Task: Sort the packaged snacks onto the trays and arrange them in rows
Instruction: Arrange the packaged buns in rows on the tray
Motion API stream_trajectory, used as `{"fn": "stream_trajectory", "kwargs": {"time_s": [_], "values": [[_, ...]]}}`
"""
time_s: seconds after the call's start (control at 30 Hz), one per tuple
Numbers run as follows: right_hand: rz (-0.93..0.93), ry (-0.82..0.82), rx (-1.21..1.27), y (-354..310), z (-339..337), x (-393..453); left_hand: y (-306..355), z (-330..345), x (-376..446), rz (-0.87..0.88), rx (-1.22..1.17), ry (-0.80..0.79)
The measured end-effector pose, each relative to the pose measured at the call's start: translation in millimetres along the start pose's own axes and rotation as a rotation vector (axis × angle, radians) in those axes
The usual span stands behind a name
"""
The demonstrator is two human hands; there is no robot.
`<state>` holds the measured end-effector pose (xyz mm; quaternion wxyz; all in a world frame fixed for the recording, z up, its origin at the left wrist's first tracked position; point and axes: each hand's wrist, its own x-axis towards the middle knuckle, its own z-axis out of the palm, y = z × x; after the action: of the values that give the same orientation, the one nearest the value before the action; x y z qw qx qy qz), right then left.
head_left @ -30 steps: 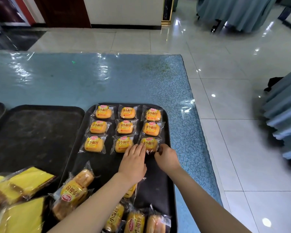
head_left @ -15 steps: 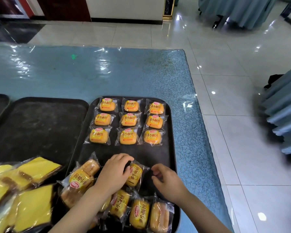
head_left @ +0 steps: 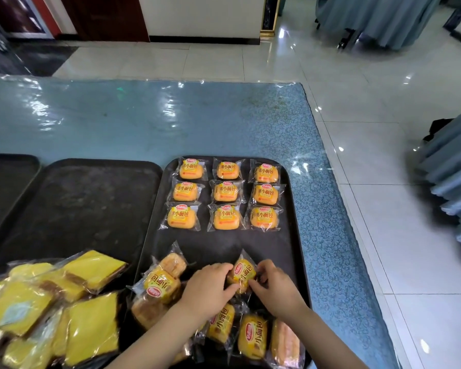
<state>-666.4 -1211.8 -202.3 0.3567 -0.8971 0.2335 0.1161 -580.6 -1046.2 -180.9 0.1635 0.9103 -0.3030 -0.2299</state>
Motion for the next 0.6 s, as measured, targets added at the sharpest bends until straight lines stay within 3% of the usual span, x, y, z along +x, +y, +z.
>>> {"fn": "stream_trajectory", "kwargs": {"time_s": [0.17, 0.4, 0.6], "values": [[-0.007, 0.178, -0.038, -1.3, -4.0, -1.5, 9.0, -0.8, 8.4, 0.088, -0.064, 0.037], [0.142, 0.358, -0.018, 4.5, -20.8, 12.2, 15.8, 0.0, 22.7, 0.227, 0.016, 0.016], [0.119, 0.334, -0.061, 10.4, -25.4, 28.1, 18.2, 6.1, 32.4, 0.288, 0.098, -0.072]]}}
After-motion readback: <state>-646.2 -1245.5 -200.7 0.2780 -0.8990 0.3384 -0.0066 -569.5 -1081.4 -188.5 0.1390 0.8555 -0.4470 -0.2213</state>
